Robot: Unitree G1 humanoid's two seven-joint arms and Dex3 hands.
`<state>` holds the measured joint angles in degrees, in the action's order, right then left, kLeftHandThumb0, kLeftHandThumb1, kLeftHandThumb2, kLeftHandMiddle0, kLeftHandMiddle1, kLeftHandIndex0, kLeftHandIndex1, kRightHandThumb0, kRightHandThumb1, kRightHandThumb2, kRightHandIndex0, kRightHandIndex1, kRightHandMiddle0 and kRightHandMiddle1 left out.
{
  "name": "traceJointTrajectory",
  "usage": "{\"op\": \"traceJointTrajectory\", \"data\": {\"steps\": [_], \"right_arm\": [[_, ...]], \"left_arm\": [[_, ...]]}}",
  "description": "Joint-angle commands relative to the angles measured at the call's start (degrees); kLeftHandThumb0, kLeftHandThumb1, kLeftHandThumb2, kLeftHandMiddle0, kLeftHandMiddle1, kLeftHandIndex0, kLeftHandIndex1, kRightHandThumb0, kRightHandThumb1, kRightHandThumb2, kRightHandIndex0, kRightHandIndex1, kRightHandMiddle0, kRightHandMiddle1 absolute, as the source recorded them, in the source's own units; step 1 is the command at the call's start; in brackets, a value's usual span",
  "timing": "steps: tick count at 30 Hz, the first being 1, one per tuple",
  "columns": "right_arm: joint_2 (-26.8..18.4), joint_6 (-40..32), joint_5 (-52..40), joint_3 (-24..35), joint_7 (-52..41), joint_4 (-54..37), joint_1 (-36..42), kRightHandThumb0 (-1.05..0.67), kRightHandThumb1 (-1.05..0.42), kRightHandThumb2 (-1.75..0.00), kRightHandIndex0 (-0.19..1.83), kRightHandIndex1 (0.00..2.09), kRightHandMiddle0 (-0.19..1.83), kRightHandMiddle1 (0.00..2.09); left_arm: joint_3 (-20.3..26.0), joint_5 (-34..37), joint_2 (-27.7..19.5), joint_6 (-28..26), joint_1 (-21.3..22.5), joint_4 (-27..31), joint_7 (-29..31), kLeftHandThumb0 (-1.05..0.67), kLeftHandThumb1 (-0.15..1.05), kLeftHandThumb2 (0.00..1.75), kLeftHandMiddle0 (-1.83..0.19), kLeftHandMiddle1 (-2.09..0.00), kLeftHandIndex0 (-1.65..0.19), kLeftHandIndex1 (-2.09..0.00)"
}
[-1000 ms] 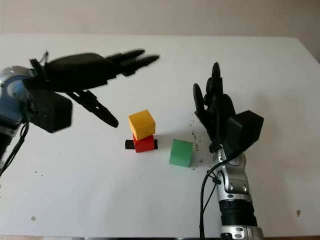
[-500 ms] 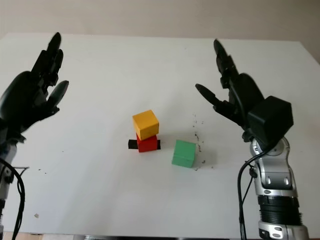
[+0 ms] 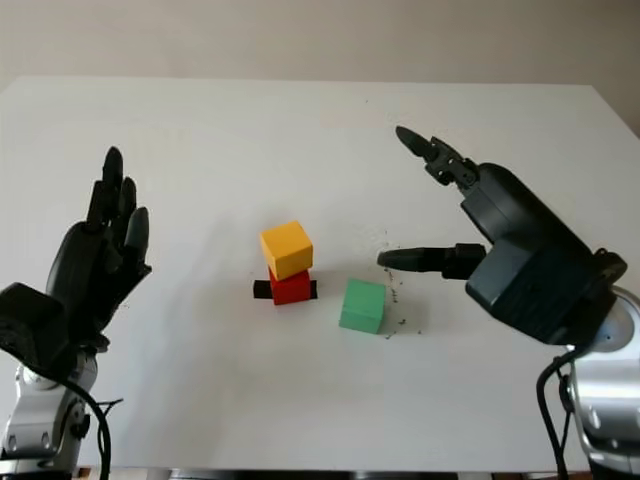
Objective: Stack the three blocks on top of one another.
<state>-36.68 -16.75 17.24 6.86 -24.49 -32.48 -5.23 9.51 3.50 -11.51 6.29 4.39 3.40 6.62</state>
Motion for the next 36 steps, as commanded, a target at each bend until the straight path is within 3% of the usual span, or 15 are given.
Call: {"op": "traceJointTrajectory", "data": {"steps": [1,7,20,36], "right_arm": [[-0.5,2.3,2.7,-0.9,1.4,-1.9,2.5,-0.83,-0.83,-0.04,0.02,0.06,0.22,0.1],[1.7,8.1,9.3,-4.9,5.4,-0.5,5.1,-0.83,-0.85,-0.06,-0.01,0.05,0.24,0.08],[3.7,11.0,20.1,-12.6,5.6,2.0,5.7,-0.86,-0.88,-0.06,0.01,0.05,0.3,0.08],[4.2,12.8,27.7,-15.3,6.5,6.3,6.1,-0.8,-0.87,-0.05,0.05,0.06,0.37,0.08]], "left_arm": [[-0.4,0.5,0.6,1.2,-0.5,0.6,0.2,-0.74,1.05,0.64,0.19,0.0,0.19,0.0],[-1.1,-0.5,0.6,1.7,-1.0,0.8,0.1,-0.77,1.05,0.62,0.19,0.0,0.19,0.0],[-1.5,-1.1,0.7,0.5,-1.8,2.9,0.0,-0.77,1.05,0.58,0.19,0.0,0.19,0.0],[-1.9,-2.0,0.5,-0.1,-2.3,4.6,-0.1,-0.73,1.05,0.57,0.19,0.0,0.19,0.0]]}}
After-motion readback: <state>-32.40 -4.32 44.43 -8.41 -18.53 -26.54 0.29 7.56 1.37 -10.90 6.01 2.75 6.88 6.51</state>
